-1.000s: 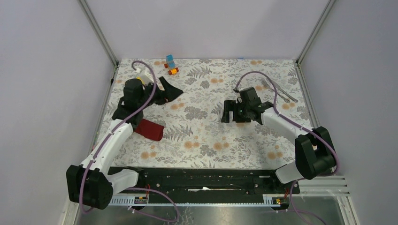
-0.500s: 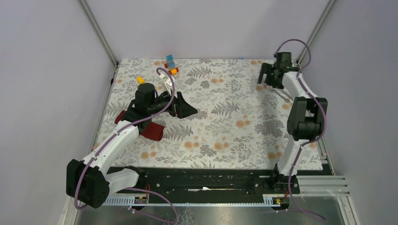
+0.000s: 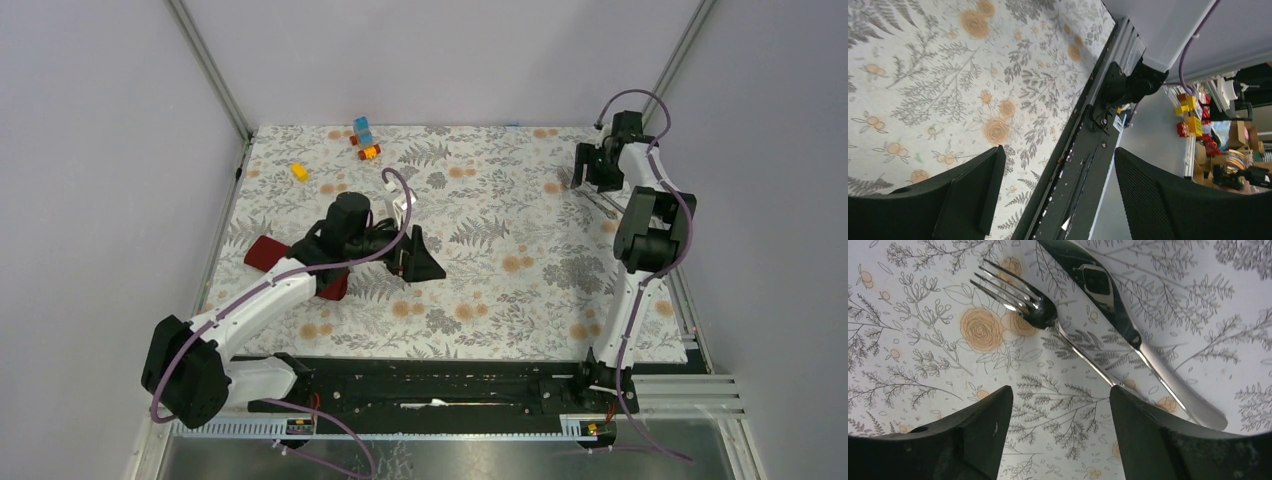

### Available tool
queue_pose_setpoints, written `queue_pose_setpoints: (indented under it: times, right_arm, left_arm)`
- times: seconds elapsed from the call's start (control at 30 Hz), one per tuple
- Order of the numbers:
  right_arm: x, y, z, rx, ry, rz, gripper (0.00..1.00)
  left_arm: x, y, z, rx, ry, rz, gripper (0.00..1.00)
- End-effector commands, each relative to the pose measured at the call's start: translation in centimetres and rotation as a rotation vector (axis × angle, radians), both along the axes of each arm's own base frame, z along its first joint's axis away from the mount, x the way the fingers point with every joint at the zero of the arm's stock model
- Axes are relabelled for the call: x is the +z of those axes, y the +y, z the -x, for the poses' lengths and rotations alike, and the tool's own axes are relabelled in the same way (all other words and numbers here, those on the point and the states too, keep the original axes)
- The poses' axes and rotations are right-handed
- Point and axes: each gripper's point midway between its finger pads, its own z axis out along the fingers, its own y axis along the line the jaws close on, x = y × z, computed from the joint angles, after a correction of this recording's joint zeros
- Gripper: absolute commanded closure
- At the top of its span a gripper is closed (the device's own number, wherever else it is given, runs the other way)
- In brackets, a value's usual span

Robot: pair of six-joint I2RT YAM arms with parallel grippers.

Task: Fold the napkin into a case and place the utensils inside
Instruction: Pick up the fork from the corner of the board.

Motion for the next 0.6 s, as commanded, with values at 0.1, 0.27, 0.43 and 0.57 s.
queue_pose_setpoints:
  times: [0.1, 0.27, 0.43, 0.57]
  right_arm:
    - [0.0, -0.5, -2.4, 0.100, -0.018, 0.056, 0.25]
    - [-1.3, -0.6, -2.7, 0.128, 0.011, 0.057, 0.33]
    - [-2.4, -0.7, -2.6, 0.127, 0.041, 0.052, 0.42]
    - [-3.1, -0.5, -2.1, 0.115, 0.079, 0.055, 0.53]
  left_arm:
    - [-0.2, -1.4, 1.2, -0.066, -0.042, -0.015, 0.14]
    - [-0.7, -1.7, 1.5, -0.078, -0.033, -0.030, 0.14]
    - [-1.0, -1.8, 1.3, -0.078, -0.026, -0.034, 0.14]
    - [-1.2, -1.8, 1.1, -0.073, -0.022, -0.041, 0.14]
